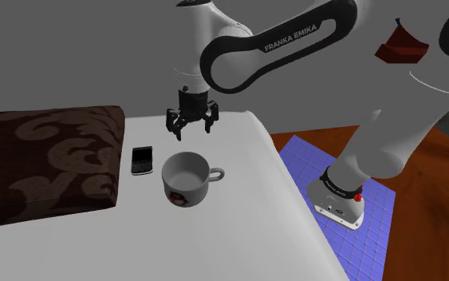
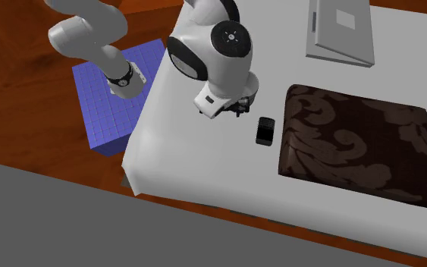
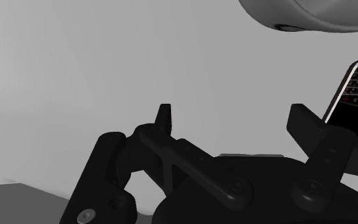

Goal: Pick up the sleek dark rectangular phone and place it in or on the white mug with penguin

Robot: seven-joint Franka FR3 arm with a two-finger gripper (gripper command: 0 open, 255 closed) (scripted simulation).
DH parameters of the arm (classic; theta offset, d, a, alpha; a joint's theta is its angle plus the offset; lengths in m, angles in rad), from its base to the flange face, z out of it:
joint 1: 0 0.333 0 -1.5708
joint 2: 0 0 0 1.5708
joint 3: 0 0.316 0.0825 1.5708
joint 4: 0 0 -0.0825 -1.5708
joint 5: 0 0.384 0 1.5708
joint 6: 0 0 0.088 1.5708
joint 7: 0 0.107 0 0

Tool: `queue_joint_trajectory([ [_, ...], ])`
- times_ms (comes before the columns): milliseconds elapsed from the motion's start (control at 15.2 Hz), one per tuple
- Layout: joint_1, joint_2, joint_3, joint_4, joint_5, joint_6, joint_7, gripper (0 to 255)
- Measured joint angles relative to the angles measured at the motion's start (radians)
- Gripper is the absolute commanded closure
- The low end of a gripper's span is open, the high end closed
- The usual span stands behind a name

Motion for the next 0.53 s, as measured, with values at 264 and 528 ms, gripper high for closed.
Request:
queue_joint_trajectory([
  [264, 0.04, 0.148, 0.013, 0.129, -0.083, 0.028, 0.117, 0],
  [528, 0.104, 0.303, 0.005, 0.296, -0.168, 0.023, 0.226, 0],
])
